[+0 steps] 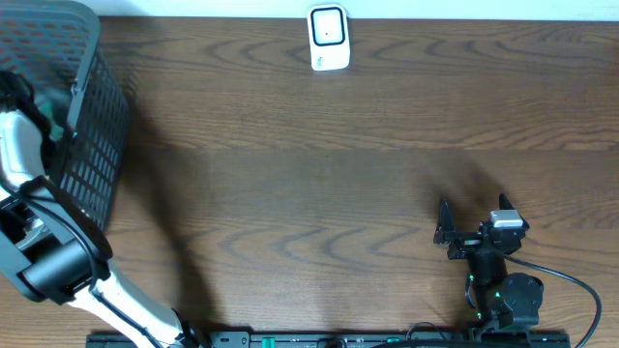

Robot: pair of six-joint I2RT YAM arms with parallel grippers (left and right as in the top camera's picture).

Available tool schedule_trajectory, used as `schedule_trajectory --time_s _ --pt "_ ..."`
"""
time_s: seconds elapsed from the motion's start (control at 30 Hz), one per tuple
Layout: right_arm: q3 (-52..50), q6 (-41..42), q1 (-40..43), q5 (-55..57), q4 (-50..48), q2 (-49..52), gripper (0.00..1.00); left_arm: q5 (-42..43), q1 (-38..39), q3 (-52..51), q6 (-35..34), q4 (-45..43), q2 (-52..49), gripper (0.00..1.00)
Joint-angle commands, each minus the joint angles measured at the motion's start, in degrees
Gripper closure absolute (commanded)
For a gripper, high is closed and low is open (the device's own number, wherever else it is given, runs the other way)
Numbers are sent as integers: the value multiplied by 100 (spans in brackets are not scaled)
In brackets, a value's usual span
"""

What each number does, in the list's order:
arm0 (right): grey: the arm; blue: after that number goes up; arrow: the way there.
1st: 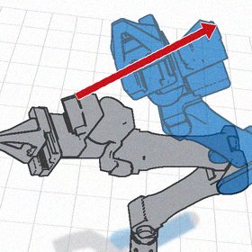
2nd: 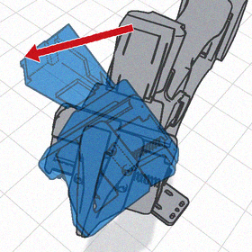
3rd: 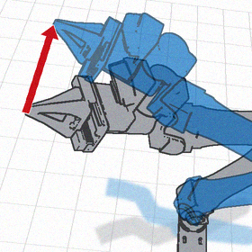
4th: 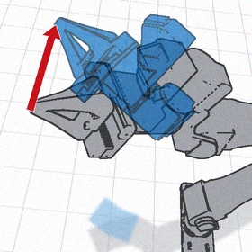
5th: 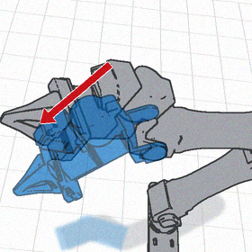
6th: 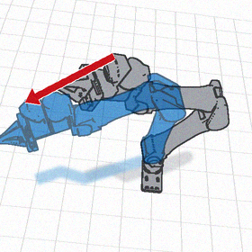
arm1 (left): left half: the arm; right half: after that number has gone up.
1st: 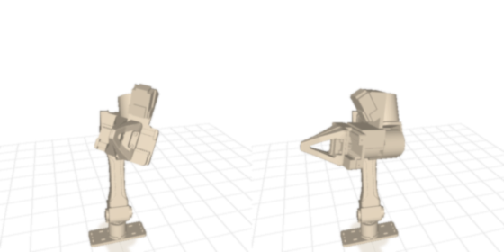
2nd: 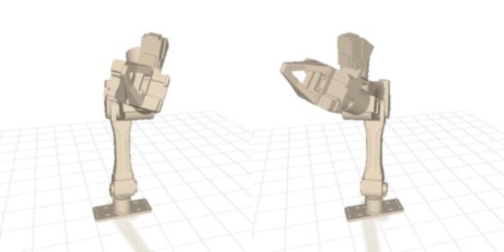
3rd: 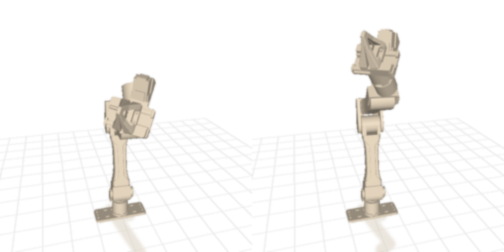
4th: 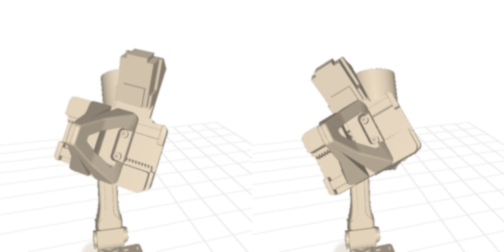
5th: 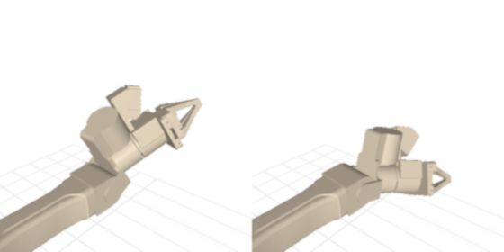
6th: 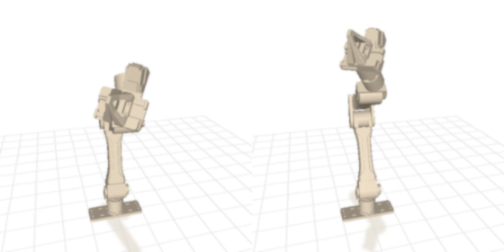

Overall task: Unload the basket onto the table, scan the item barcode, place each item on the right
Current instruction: 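Grasp the cream-and-orange snack bag with the left gripper, then lift the snack bag out of the basket with the left gripper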

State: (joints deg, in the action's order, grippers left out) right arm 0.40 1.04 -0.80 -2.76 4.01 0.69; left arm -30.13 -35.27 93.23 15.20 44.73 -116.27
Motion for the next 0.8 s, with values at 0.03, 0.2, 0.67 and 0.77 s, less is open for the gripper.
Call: schedule_trajectory --time_s 0.03,0.2,0.67,0.77 --pt "-4 63 44 24 26 -37 1 138 -293 -44 -24 13 -74 11" --pt "-4 61 44 24 26 -37 1 833 -564 -46 -28 83 -76 19" --pt "-4 61 44 24 26 -37 1 872 -728 -382 -26 -31 -468 20" --pt "-4 61 44 24 26 -37 1 874 -726 -387 -28 -15 -595 20"
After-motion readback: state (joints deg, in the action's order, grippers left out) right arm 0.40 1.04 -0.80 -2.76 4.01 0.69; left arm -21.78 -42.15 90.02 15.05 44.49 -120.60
